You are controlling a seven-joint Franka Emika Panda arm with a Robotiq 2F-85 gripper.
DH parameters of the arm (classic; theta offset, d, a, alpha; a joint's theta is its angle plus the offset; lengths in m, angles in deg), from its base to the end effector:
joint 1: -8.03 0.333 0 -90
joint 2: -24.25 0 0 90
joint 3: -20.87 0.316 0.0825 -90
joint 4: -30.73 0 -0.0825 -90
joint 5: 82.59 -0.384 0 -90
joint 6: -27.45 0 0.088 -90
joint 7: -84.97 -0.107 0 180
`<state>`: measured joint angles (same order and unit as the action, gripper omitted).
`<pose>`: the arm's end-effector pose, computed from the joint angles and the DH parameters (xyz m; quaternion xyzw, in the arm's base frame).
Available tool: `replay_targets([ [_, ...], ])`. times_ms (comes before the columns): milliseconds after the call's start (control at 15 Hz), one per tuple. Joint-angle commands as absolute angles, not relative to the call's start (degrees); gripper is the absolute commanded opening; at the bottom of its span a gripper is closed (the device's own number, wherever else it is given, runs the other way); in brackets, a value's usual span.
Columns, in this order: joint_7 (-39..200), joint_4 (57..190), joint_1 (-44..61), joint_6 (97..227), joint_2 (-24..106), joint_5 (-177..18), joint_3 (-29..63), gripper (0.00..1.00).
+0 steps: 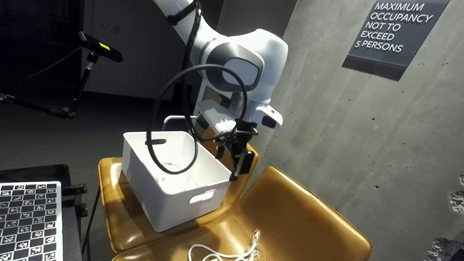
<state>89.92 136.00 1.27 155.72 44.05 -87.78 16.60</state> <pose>0.6295 -0.1167 0.3479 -0.9963 0.0774 -0.0317 0.0196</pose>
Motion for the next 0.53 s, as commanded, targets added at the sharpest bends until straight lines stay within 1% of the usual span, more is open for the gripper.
replay_targets([
  [0,93.40,131.59,-1.95,155.91,49.77,-87.17,15.22,1.00],
  [467,94.35,120.96,-5.59,154.80,60.90,-86.69,14.71,1.00],
])
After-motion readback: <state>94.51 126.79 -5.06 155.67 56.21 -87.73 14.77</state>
